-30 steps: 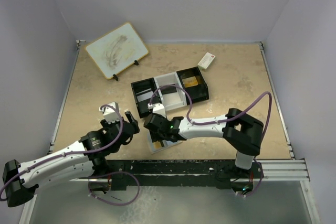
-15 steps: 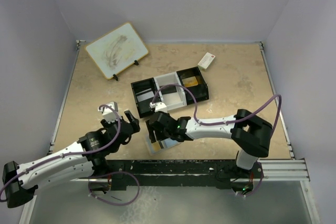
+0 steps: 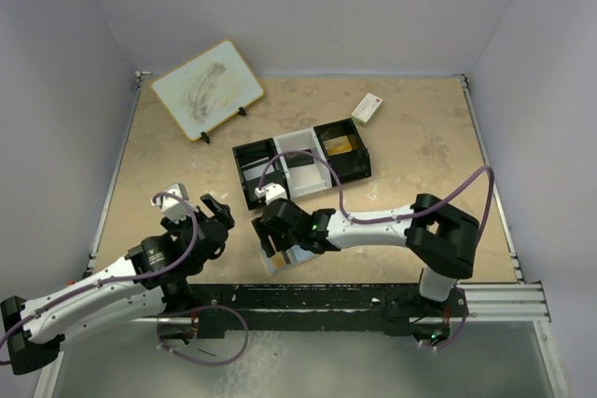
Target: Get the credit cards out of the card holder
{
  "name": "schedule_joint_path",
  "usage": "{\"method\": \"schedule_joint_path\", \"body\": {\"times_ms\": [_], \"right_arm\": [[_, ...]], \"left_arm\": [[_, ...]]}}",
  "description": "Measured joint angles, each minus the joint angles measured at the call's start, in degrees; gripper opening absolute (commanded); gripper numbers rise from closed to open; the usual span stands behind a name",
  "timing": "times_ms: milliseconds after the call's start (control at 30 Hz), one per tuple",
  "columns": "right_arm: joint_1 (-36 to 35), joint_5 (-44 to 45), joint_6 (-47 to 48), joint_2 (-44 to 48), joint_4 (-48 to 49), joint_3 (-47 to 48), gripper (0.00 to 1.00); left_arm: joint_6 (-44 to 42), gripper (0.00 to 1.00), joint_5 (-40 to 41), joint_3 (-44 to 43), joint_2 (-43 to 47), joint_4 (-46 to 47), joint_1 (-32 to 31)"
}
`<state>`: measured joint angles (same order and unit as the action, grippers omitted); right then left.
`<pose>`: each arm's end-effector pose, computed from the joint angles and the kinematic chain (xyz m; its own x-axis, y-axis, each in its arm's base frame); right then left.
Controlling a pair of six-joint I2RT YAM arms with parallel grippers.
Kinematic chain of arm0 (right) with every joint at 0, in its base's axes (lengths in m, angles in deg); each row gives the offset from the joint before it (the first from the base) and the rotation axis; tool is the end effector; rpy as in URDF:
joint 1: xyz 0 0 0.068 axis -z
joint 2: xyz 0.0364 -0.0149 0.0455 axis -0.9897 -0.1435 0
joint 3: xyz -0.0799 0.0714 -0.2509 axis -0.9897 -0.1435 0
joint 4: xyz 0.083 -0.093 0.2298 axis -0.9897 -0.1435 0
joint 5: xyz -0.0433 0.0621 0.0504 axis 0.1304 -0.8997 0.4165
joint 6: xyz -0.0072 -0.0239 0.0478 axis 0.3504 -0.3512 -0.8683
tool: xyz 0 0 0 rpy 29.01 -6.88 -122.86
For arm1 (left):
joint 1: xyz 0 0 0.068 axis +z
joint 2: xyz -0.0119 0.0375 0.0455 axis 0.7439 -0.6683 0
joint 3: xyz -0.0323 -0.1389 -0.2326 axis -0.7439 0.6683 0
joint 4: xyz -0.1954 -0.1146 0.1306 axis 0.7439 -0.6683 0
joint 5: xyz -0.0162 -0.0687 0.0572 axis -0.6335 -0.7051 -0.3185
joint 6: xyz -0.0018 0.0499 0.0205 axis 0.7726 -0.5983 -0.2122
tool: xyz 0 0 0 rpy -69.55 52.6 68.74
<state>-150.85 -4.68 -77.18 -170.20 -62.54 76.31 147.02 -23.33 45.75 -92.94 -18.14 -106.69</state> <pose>0.1363 0.3349 0.1829 -0.6754 -0.2362 -0.6986 -0.5743 0.7628 0.2973 0.0795 -0.0752 0.2236 -0.3260 -0.5555 -0.7649 -0.3090 0.8273 -0.4691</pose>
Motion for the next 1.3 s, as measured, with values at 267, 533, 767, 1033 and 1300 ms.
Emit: {"method": "schedule_joint_path", "body": {"times_ms": [267,533,767,1033,1300], "right_arm": [[-0.9,1.7,0.0,-4.0,-1.8,2.1,0.67],[-3.3,8.5,-2.6,-8.7,-7.5,8.9,0.64],[-3.4,8.8,-5.3,-7.7,-7.1,7.5,0.53],[-0.4,2.8,-7.5,-4.7,-2.6,3.0,0.52],[5.8,-0.5,-15.1,1.1,2.1,-4.8,0.52]], "left_arm": [[0.2,0.8,0.5,-0.1,-2.3,0.3,0.0],[-0.8,0.8,-0.4,-0.1,-4.3,1.2,0.0],[-1.3,0.8,-1.3,-0.1,-4.6,1.8,0.0],[-4.3,0.8,-4.7,0.5,-3.3,5.9,0.0],[-10.1,0.76,-11.8,2.9,-3.5,15.9,0.0]]}}
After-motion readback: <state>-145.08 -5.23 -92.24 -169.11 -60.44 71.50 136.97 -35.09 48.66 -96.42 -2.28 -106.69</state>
